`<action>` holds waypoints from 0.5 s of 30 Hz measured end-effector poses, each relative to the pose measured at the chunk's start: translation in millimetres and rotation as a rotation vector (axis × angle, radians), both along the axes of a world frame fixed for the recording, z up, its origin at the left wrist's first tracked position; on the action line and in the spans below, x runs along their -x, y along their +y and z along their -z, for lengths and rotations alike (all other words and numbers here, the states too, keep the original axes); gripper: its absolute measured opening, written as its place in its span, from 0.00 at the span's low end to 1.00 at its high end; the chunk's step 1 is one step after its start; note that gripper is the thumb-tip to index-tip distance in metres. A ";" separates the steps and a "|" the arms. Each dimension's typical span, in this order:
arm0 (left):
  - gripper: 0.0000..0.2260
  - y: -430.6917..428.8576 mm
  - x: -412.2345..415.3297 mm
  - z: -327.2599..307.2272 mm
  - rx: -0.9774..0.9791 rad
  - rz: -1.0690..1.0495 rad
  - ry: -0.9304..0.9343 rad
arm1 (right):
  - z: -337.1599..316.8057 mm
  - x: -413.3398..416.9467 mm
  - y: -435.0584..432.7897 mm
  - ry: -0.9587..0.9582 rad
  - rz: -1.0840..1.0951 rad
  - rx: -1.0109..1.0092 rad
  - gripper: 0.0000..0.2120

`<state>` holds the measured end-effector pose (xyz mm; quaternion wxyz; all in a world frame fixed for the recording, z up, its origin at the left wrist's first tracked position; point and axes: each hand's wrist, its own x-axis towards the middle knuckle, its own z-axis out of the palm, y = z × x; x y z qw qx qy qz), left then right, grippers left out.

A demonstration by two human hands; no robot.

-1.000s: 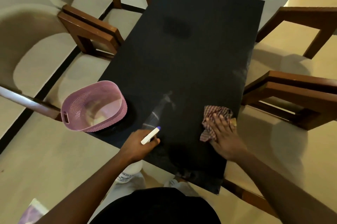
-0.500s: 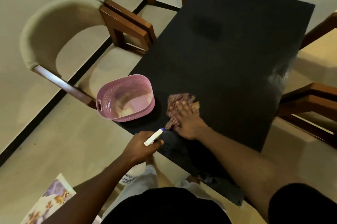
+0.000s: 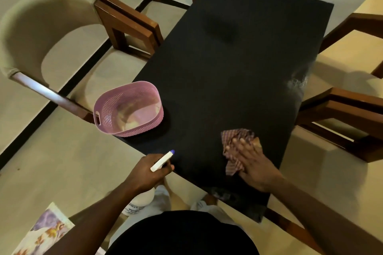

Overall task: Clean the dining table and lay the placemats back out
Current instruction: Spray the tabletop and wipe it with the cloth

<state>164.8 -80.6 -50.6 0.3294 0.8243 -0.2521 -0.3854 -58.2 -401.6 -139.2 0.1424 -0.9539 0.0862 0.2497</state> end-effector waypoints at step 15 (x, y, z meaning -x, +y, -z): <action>0.11 13.6 16.8 1.2 0.019 -0.056 -0.014 | 5.6 -158.6 109.1 -0.065 -0.078 -0.011 0.40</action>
